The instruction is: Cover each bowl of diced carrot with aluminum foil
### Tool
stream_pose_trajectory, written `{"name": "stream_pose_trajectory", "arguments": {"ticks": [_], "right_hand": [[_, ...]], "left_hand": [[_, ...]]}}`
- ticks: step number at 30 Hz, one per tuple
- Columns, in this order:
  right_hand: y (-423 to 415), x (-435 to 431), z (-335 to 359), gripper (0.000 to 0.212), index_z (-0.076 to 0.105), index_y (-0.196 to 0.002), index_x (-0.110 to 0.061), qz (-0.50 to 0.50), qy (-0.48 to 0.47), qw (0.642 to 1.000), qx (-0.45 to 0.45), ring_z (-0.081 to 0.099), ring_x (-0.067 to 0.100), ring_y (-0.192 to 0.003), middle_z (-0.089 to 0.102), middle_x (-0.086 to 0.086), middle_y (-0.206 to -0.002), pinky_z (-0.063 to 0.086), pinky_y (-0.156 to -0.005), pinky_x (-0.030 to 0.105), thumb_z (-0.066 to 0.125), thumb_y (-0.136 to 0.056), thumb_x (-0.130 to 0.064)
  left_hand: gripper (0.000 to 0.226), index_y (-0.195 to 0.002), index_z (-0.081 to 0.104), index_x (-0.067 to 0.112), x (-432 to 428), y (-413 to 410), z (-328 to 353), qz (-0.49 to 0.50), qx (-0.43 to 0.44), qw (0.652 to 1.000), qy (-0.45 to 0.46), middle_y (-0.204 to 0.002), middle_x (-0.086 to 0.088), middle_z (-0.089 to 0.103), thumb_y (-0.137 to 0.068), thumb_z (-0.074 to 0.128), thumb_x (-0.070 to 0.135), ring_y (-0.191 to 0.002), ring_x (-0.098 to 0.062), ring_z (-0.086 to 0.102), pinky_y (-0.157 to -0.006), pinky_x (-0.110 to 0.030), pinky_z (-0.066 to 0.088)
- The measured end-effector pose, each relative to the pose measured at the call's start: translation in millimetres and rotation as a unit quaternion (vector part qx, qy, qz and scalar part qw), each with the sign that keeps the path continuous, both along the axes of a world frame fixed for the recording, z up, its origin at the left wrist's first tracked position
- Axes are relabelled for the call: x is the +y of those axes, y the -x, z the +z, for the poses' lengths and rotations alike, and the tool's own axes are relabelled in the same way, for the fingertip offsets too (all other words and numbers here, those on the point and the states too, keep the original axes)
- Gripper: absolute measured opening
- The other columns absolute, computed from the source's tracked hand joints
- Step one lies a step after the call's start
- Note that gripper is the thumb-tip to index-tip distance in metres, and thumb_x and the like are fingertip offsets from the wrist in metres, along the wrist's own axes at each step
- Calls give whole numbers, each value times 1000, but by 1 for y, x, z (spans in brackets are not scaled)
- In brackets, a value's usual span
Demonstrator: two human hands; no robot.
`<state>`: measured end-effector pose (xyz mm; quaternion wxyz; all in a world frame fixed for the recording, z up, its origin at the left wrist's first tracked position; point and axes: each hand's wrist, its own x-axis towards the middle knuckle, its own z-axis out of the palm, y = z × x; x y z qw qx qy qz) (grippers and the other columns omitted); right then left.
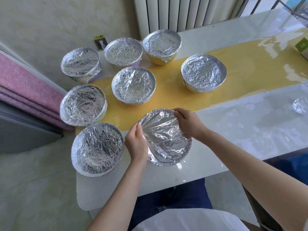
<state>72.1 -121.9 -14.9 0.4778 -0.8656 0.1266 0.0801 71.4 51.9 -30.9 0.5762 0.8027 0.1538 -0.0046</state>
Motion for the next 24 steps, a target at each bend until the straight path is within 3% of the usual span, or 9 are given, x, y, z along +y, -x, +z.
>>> {"name": "stream_pose_trajectory", "arguments": {"ticks": [3,5,8,13,16,18,19,21,24], "right_hand": [[-2,2,-3,21,57,-101,-17,2,-1,1000,18,48,3,-41,44,-6,-55,35,-42,16,36,-102,-19],[-1,4,-2,23,56,-105,-19,-3,-25,999,24,46,5,-40,46,-3,-57,36,-47,21,34,-102,-21],[0,9,-6,33,52,-125,-15,-20,-49,998,22,55,15,-71,59,3,-83,41,-66,25,31,-102,-26],[0,17,-18,42,40,-137,-12,-33,-67,996,53,48,18,-91,52,1,-97,33,-80,26,31,-102,-33],[-2,21,-21,44,34,-141,-11,-20,-41,998,52,50,24,-110,54,10,-118,35,-87,28,32,-102,-31],[-5,22,-22,46,32,-142,-9,-14,-22,998,56,45,26,-123,48,12,-135,33,-96,30,32,-102,-31],[-6,22,-19,46,31,-142,-9,-13,-16,998,64,44,26,-125,46,13,-138,33,-98,30,32,-102,-31],[-7,23,-19,47,30,-143,-8,-5,-10,997,71,43,27,-126,44,13,-141,32,-99,30,31,-102,-31],[-8,18,-19,49,27,-144,-7,16,17,997,71,44,25,-124,39,13,-144,32,-97,28,30,-102,-33]], "left_hand": [[25,-85,63,1,3,-1,-4,7,16,1000,3,-70,0,58,-98,43,11,-68,-14,47,-62,-20,40],[30,-75,59,2,6,-2,-5,3,22,1000,6,-63,-7,54,-98,42,11,-61,-22,42,-59,-29,38],[40,-58,35,14,7,-5,-5,25,35,999,8,-54,1,32,-97,41,11,-55,-14,25,-53,-27,23],[38,-60,37,11,6,-12,-11,55,60,997,0,-54,0,34,-98,40,14,-54,-14,26,-54,-27,25],[38,-61,39,11,8,-14,-12,55,61,997,-13,-56,-2,39,-99,38,14,-56,-18,31,-58,-28,31],[33,-75,53,5,7,-16,-11,42,74,996,-37,-69,-10,53,-100,34,15,-67,-26,46,-67,-33,41],[32,-93,58,1,6,-16,-10,34,83,994,-55,-87,-15,60,-101,31,16,-82,-30,55,-77,-38,46],[35,-126,48,1,5,-16,-9,10,92,992,-81,-119,-16,56,-102,29,18,-107,-29,54,-91,-39,45],[37,-135,36,4,8,-11,-5,-48,57,989,-128,-135,-11,41,-100,34,15,-117,-24,46,-89,-28,38]]}}
